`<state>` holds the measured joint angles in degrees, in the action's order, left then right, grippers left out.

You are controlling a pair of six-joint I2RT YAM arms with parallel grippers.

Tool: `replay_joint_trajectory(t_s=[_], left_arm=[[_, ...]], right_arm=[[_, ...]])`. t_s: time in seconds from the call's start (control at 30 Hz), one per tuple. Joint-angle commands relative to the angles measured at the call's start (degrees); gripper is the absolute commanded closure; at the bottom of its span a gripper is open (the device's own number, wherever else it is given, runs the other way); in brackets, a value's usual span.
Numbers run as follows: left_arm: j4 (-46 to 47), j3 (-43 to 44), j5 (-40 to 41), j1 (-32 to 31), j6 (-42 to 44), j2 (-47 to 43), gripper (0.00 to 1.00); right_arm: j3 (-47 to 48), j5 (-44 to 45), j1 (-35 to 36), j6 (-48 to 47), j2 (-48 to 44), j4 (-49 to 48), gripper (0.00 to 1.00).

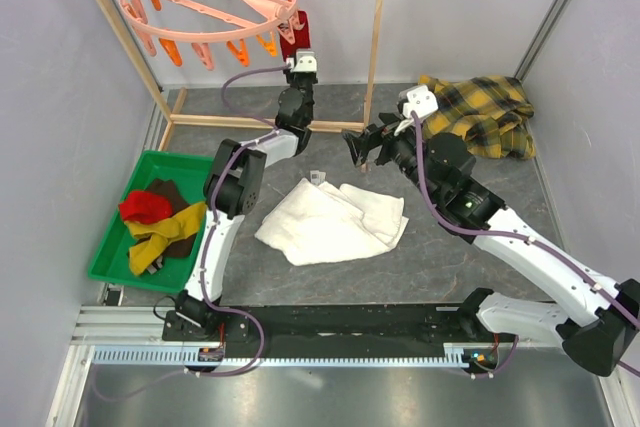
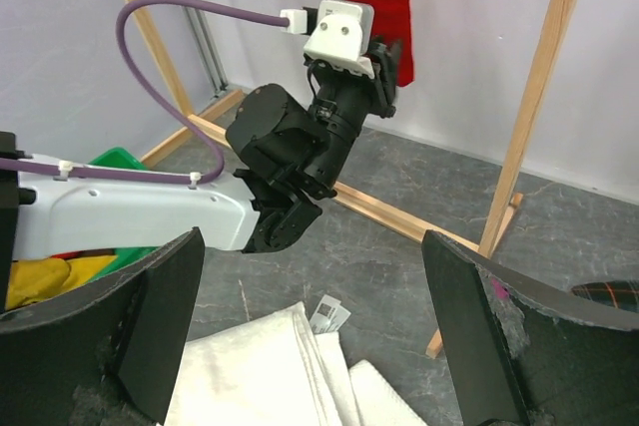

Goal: Remove the socks clipped to the hanger

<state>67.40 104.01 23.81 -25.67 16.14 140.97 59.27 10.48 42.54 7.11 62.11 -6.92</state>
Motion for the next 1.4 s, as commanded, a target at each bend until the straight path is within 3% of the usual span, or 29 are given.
replay_joint_trajectory(t_s=[0.0, 0.07, 0.23, 0.37, 0.6, 0.93, 1.0, 1.03, 1.13, 1.37], left_arm=[[4.76, -3.26, -1.39, 0.27, 0.12, -3.32, 0.89], [6.77, -11.14, -4.37, 0.18, -3.38, -8.67, 0.98], [11.44, -27.52, -11.06, 0.27, -14.44, -21.40, 0.98], [12.49, -38.94, -14.76, 0.27, -18.60, -27.83, 0.98], [13.73, -48.19, -13.09, 0.18, -19.21, -35.84, 0.98], [12.93, -56.98, -11.34, 0.18, -22.65, -44.11, 0.97], [13.72, -56.72, -10.46, 0.27, -22.73, -43.67, 0.81], [13.81, -55.85, -9.67, 0.18, -22.73, -42.89, 0.57], [13.47, -52.96, -8.96, 0.27, -20.89, -40.26, 0.37], [9.51, -41.27, -5.53, 0.45, -13.97, -31.12, 0.21]], right_arm=[[3.83, 0.68, 0.17, -2.10, 2.40, -1.87, 0.02], [4.19, 0.42, 0.17, -2.02, 3.98, -2.22, 0.02], [5.07, -1.07, 0.00, -0.09, 6.71, -2.32, 0.02], [6.56, -0.20, -0.27, 0.70, 6.89, -1.96, 0.02], [5.25, -3.45, -0.18, 5.10, 4.96, -2.14, 0.02], [5.60, 0.24, -0.27, 5.01, 4.69, 0.59, 0.02], [5.42, -0.72, -0.27, 5.28, 4.34, 0.77, 0.02], [5.25, -0.99, -0.27, 5.37, 4.25, 0.85, 0.02], [5.25, -1.43, -0.27, 5.28, 3.64, 1.55, 0.02], [5.60, -1.25, -0.27, 3.43, 2.23, 1.91, 0.02]])
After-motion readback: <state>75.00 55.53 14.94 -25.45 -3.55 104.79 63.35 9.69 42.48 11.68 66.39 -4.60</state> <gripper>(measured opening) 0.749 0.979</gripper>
